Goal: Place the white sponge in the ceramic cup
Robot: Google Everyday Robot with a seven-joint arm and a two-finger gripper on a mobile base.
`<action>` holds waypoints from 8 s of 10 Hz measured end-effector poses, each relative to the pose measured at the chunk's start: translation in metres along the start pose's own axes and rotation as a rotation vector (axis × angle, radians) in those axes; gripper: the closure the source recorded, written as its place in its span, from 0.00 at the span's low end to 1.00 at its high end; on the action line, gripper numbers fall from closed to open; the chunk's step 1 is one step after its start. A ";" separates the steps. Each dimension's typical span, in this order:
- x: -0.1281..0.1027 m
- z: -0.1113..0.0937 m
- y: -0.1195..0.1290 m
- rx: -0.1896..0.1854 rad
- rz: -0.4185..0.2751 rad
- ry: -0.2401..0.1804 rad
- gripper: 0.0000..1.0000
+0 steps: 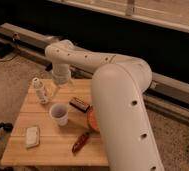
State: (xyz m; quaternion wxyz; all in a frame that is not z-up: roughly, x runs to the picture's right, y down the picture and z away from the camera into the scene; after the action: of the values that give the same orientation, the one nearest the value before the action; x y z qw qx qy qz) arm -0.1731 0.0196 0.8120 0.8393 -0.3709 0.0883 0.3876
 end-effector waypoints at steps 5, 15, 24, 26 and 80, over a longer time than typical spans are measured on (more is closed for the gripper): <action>0.000 0.000 0.000 0.000 0.000 0.000 0.20; 0.000 0.000 0.000 0.000 0.000 0.000 0.20; 0.000 0.000 0.000 0.000 0.000 0.000 0.20; -0.001 -0.001 0.000 0.000 0.000 -0.001 0.20; 0.028 0.154 0.276 0.004 -0.243 0.134 1.00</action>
State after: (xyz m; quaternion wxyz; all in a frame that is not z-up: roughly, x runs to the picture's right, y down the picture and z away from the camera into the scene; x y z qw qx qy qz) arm -0.3729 0.2593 0.7556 0.8730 -0.4023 0.0994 0.2570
